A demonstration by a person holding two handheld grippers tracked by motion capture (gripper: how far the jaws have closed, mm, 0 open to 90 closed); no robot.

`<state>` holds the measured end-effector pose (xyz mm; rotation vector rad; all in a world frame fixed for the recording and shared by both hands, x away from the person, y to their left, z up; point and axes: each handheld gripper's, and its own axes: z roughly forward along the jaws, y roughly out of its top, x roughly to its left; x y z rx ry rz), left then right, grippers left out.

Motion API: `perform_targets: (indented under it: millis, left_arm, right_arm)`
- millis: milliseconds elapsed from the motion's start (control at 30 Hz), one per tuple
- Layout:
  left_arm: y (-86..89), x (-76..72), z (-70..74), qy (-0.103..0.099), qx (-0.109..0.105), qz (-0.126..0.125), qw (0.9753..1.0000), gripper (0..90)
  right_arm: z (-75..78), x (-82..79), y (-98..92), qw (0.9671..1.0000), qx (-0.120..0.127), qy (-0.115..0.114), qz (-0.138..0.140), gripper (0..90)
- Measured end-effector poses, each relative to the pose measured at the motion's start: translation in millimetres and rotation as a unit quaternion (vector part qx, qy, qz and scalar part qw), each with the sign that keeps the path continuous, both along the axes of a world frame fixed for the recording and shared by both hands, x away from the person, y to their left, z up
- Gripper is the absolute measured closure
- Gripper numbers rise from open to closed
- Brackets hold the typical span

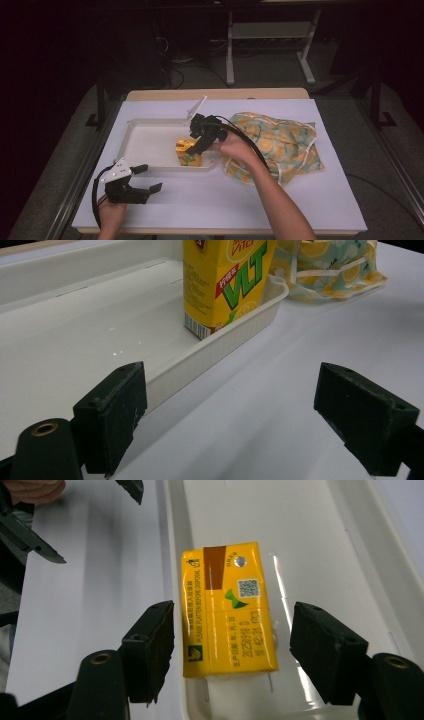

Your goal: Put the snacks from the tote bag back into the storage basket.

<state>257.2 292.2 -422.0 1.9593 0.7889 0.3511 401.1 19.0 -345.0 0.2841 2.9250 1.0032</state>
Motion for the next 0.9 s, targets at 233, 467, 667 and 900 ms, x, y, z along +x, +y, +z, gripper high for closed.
perform_targets:
  millis: [233, 467, 667, 900]
  left_arm:
    - [-0.2, -0.4, 0.2, -0.001, 0.0, 0.001, 1.0, 13.5]
    - [0.0, -0.2, 0.0, -0.001, 0.004, 0.001, 1.0, 13.5]
    - [-0.1, -0.4, -0.2, -0.001, 0.003, 0.002, 1.0, 13.5]
    - [-0.2, -1.0, -0.2, 0.0, 0.0, 0.005, 1.0, 13.5]
  right_arm:
    - [4.1, -2.2, -12.3, 0.9998, 0.01, 0.001, -0.018, 31.0]
    - [7.3, -6.6, -26.8, 0.9994, 0.022, 0.0, -0.028, 30.9]
    - [12.0, -9.1, -38.6, 0.9988, 0.031, -0.002, -0.037, 30.9]
    - [15.3, -11.8, -49.7, 0.9983, 0.03, -0.007, -0.048, 29.5]
